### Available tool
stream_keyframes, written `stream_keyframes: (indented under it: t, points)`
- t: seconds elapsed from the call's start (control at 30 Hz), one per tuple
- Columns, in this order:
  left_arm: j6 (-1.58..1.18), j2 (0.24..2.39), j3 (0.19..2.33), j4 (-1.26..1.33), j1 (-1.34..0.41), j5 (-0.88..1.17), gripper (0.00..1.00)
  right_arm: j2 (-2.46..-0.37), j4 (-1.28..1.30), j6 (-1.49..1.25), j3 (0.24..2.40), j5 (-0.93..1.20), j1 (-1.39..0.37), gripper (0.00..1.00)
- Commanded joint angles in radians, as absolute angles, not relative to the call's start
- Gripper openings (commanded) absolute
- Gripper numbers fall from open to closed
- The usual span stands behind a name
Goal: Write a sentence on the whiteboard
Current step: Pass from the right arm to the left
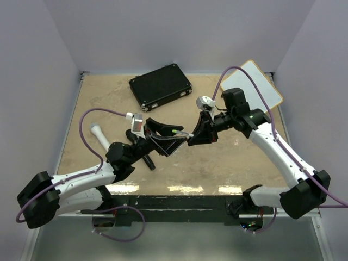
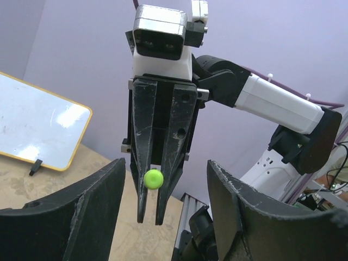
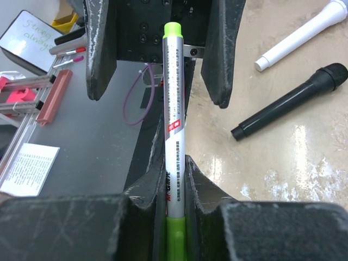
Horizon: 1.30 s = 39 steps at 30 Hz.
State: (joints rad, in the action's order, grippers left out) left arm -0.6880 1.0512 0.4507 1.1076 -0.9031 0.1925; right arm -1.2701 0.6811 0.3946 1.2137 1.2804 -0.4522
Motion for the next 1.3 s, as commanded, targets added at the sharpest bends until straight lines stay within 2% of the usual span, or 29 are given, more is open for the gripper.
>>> stream_keyframes:
  t: [0.0, 0.2, 0.47, 0.87, 0.97, 1.07, 1.2, 1.27]
  points:
    - [-0.649, 1.074, 0.526, 1.186, -0.913, 0.186, 0.65, -1.247, 0.621, 0.344, 1.203, 1.301, -0.449, 0.0]
    - [-0.602, 1.077, 0.572, 1.073, -0.914, 0.219, 0.53, -1.249, 0.618, 0.341, 1.2, 1.285, -0.449, 0.0]
    - [-0.515, 1.048, 0.633, 0.813, -0.914, 0.239, 0.47, -1.258, 0.644, 0.37, 1.209, 1.281, -0.451, 0.0]
    - [-0.555, 1.111, 0.63, 0.928, -0.914, 0.294, 0.3, -1.27, 0.66, 0.385, 1.213, 1.285, -0.451, 0.0]
    - [-0.561, 1.12, 0.632, 0.949, -0.914, 0.313, 0.22, -1.272, 0.66, 0.387, 1.215, 1.285, -0.453, 0.0]
    - [-0.564, 1.115, 0.626, 0.954, -0.916, 0.321, 0.0, -1.275, 0.663, 0.39, 1.215, 1.287, -0.453, 0.0]
    - [-0.578, 1.071, 0.583, 0.983, -0.914, 0.281, 0.0, -1.275, 0.673, 0.403, 1.218, 1.278, -0.453, 0.0]
    - [-0.59, 1.051, 0.54, 1.022, -0.914, 0.258, 0.0, -1.275, 0.687, 0.419, 1.223, 1.267, -0.453, 0.34]
